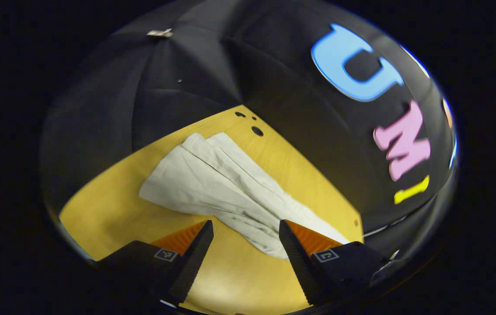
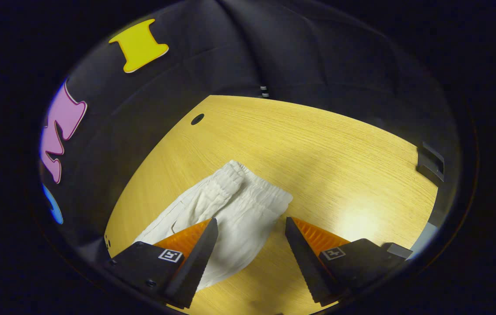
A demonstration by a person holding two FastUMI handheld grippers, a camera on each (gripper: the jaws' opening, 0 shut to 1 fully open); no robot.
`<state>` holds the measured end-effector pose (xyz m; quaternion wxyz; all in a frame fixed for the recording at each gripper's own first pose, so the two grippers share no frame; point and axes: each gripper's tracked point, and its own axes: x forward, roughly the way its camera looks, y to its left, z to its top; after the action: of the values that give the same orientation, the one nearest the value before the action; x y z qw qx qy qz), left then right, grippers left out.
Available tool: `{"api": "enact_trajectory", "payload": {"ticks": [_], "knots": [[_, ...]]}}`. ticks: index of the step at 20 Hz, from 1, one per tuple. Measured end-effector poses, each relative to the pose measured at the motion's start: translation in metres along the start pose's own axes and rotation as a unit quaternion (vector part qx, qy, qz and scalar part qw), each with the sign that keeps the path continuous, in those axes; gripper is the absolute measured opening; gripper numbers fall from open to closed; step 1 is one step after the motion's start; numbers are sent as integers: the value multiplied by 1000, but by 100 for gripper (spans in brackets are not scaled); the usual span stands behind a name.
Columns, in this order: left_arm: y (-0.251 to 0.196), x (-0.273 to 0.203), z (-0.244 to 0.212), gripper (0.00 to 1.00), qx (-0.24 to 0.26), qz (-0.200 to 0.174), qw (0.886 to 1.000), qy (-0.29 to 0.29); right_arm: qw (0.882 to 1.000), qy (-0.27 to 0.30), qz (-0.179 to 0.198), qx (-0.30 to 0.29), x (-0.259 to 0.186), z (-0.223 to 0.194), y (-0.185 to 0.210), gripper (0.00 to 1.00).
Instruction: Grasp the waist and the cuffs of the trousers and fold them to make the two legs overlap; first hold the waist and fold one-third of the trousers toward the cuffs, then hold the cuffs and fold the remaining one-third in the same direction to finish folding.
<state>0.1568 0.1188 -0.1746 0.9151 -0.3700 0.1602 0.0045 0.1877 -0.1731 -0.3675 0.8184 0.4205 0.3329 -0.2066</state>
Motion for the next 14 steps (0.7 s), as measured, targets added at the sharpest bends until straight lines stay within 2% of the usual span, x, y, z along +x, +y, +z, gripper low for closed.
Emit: {"api": "enact_trajectory", "payload": {"ticks": [4,5,6,7,8,9,10,11,14], "knots": [[8,-26,-7,96,-26,8,1000,-6,999,-7,-13,35,10,11,2,96],[11,-30,-8,92,-27,9,1000,-5,999,-6,-23,40,10,10,-3,95],[11,-32,-11,94,-28,10,1000,-3,998,-3,-35,42,10,7,-10,90],[13,-33,-12,96,-28,12,1000,-1,998,5,-35,49,10,6,-11,56],[14,-34,-15,96,-28,14,999,-1,998,9,-25,65,8,5,-9,41],[15,-35,-15,96,-32,15,999,0,996,6,-22,85,11,4,-6,35],[15,-35,-14,92,-35,15,999,0,994,-4,-18,108,13,7,-6,22],[15,-33,-16,96,-39,14,999,0,992,-12,-10,123,11,7,-3,15],[16,-24,-18,92,-58,11,998,7,993,-19,-1,113,8,5,-1,15]]}}
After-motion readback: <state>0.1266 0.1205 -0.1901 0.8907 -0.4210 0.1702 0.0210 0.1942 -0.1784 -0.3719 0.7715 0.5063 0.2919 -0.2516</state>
